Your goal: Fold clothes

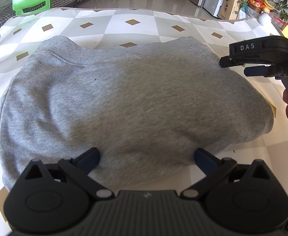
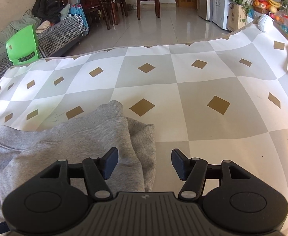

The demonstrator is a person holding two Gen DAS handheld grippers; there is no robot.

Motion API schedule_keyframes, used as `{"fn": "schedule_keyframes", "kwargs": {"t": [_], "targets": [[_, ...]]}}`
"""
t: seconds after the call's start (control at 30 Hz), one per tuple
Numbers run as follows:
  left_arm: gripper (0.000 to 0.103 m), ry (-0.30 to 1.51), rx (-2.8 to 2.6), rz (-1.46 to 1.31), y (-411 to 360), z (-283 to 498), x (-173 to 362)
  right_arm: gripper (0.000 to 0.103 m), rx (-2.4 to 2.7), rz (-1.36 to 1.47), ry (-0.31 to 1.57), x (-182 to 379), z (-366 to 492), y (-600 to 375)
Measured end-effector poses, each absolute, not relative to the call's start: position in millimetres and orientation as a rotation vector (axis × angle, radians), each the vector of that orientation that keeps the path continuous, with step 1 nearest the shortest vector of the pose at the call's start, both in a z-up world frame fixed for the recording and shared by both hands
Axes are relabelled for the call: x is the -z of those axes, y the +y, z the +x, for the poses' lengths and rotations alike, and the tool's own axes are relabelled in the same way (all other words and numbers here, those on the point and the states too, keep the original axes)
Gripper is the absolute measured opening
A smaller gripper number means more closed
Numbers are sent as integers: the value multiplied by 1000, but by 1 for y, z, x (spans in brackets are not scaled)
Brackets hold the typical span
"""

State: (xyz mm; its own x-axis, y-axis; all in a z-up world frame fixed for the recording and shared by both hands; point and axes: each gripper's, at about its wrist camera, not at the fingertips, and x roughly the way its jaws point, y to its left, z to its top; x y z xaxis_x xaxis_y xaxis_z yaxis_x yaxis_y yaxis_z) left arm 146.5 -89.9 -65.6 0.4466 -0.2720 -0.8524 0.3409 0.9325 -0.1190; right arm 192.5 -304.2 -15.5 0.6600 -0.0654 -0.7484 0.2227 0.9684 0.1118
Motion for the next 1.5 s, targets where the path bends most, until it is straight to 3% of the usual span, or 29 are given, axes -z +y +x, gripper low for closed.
{"fn": "schedule_keyframes", "kwargs": {"t": [0.23,0.53,1.07,1.5], "targets": [[103,1077,408,-16,-76,147,53,58,-112,202,830,-1,172,-283],[103,977,253,-113,-33,161,28,58,-241,88,862,7,157,-249],[103,1031,182,-101,-37,177,66,63,-248,-133,895,45,150,-222],[103,1028,200,-86,-35,170,67,63,-209,-101,875,46,139,-221]]}}
